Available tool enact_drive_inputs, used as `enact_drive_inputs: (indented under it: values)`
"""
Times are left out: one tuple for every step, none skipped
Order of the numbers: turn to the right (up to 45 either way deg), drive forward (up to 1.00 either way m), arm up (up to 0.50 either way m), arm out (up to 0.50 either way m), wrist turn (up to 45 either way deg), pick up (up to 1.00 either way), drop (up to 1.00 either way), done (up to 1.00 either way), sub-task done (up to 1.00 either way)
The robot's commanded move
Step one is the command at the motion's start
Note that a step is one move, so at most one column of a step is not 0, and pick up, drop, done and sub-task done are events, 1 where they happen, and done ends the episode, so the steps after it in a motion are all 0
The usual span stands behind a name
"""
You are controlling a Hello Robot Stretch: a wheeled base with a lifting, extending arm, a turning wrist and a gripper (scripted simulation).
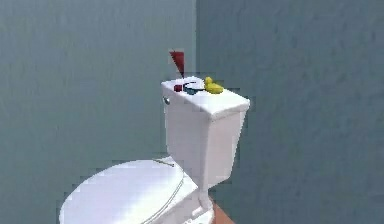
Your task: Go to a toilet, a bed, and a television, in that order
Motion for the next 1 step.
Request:
enact_drive_inputs:
  values:
    - [-12.0,0.00,0.00,0.00,0.0,0.00,0.00,0.00,0.00]
